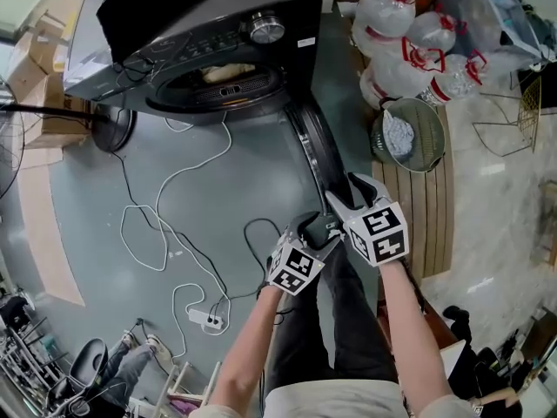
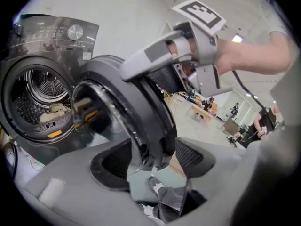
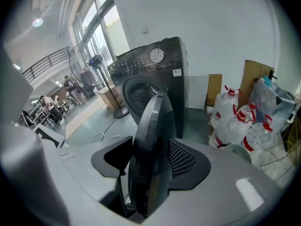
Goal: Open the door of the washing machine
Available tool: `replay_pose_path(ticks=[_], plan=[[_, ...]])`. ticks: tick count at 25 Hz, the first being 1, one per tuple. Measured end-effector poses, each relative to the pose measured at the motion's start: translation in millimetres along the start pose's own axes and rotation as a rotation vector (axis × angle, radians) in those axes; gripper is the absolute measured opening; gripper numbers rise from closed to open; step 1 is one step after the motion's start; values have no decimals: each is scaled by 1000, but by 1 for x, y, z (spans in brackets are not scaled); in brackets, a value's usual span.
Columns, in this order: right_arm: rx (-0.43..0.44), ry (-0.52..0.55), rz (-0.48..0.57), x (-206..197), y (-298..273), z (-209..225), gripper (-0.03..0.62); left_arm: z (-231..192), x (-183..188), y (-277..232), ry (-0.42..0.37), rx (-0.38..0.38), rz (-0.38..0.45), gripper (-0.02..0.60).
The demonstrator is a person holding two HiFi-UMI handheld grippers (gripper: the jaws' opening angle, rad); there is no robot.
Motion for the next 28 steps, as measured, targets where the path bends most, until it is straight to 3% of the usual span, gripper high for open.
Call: replay_pose_path(ticks=[7, 15, 20, 28], plan=[[-73, 83, -9, 3, 19, 35, 192, -28, 18, 19, 1, 85, 73, 292], [-146, 188, -24, 12, 32, 83, 189, -51, 50, 30, -20, 156, 151, 238], [-164, 251, -40, 22, 35, 111, 190, -67, 65, 32, 16, 234, 213, 180], [-199, 320, -75, 30, 37, 147, 190, -75, 84, 34, 49, 301, 236, 158]])
Point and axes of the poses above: the fingertips, and each gripper's own axes: y backward along the fingers, z to its right, x out of its top, the point moved 1 cm from there along y, backward along the fingers, and after that the axes turned 11 degrees about z, right-handed, at the moved point
